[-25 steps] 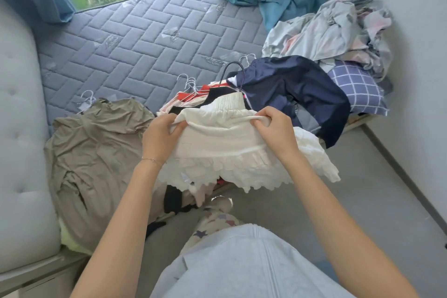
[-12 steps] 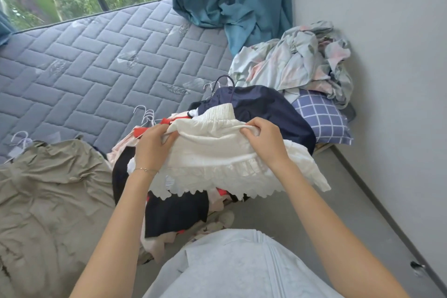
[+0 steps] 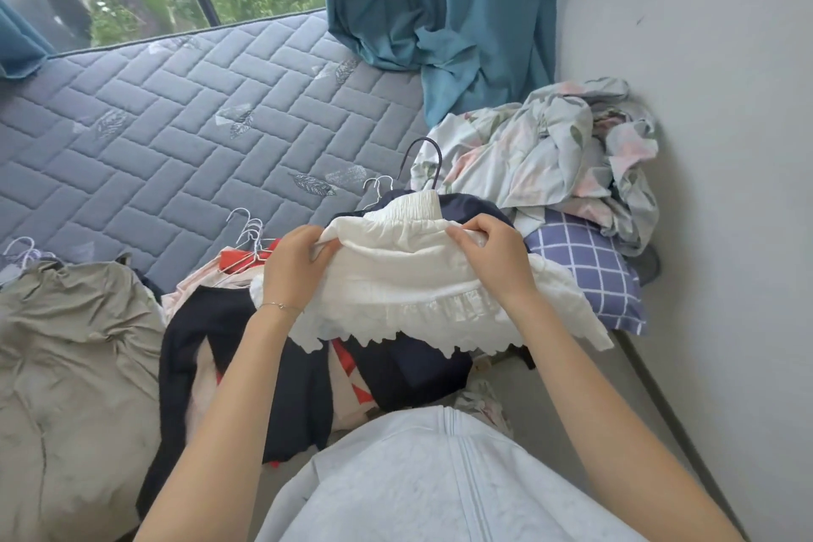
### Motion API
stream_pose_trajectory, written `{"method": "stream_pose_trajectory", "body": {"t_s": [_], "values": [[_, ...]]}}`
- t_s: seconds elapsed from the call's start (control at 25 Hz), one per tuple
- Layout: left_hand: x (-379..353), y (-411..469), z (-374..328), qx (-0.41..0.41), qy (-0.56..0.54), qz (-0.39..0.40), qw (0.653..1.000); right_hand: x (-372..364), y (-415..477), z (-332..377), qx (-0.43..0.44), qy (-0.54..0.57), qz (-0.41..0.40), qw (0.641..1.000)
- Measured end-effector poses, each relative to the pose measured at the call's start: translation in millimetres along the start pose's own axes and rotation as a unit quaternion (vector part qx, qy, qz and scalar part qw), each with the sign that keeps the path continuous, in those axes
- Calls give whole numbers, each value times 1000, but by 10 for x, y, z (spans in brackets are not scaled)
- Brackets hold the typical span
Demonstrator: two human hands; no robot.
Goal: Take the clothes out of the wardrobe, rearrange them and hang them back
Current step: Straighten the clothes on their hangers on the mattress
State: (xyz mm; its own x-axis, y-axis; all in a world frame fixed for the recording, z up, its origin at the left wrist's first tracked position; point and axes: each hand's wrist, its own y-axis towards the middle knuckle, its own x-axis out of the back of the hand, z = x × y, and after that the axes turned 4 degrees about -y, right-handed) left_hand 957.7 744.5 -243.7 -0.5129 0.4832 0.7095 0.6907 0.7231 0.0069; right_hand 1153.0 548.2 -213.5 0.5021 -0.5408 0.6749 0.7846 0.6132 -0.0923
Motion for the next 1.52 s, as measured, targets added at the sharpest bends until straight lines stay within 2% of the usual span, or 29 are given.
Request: {"method": "stream_pose_trajectory", "body": {"t_s": [0.36,0.64,0.8,0.96,1.2,1.36,1.44,1.52], "values": [[-1048,-142,-814,147,2,-96,984,719,896,-747,63,-55,123,989],[-1447,109,-911,195,-4,-115,974,750,1439,-965,89,-75,143,983],[-1784,625,-456,219,-34,-98,970,199,1989,-1162,75,-93,169,978],[-2358,1202,399,246,2,-73,966,-760,2555,-1665,25,-90,199,976],[-3048,1760,1699,213,63,-105,969,-2182,3069,-2397,11,-46,167,985],[-3277,1689,1999,222,43,-104,969,-2515,3158,-2627,52,-133,180,973],[-3256,1575,1951,229,4,-97,969,-2470,3087,-2601,81,-180,184,963],[-3101,1416,1791,207,12,-103,973,-2306,2921,-2444,114,-204,185,954]]}}
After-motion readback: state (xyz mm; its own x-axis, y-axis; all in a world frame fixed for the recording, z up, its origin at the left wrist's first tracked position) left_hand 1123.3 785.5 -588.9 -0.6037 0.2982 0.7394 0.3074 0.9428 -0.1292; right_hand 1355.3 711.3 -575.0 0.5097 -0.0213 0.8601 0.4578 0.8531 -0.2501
